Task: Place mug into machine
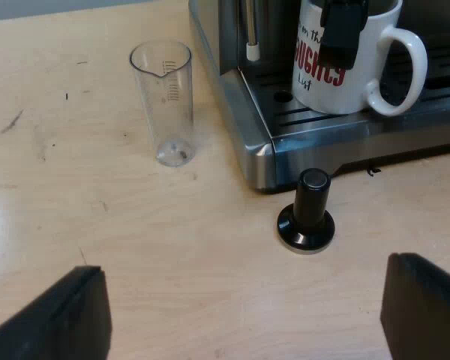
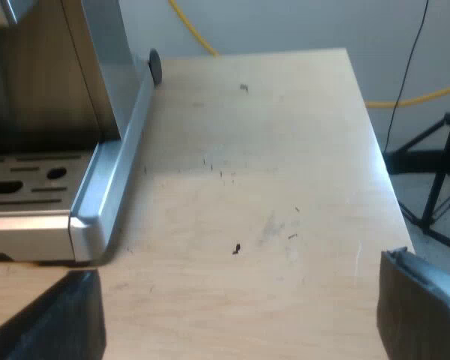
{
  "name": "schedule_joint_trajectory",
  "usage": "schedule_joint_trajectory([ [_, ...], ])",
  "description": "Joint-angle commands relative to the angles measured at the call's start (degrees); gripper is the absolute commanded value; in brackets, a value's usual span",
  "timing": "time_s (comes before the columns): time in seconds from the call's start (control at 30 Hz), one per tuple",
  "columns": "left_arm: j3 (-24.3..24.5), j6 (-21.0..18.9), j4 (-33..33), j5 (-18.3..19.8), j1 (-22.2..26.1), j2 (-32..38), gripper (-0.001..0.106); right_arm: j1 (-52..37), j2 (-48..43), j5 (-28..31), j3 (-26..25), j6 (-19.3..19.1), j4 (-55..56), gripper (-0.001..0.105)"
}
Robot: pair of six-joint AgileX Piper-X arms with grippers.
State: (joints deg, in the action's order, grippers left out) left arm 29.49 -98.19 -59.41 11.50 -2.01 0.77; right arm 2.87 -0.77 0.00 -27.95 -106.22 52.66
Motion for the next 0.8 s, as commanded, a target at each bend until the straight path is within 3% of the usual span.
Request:
schedule_joint_trajectory([
  [0.03, 0.2, -0.1, 0.8, -0.5, 0.2, 7.9, 0.077, -0.3, -2.1, 0.0, 0.8, -0.7, 0.6, 0.090],
  [0.8, 0.2, -0.1, 0.8, -0.5, 0.2, 7.9, 0.077, -0.3, -2.1, 0.0, 0.9, -0.3, 0.2, 0.090],
])
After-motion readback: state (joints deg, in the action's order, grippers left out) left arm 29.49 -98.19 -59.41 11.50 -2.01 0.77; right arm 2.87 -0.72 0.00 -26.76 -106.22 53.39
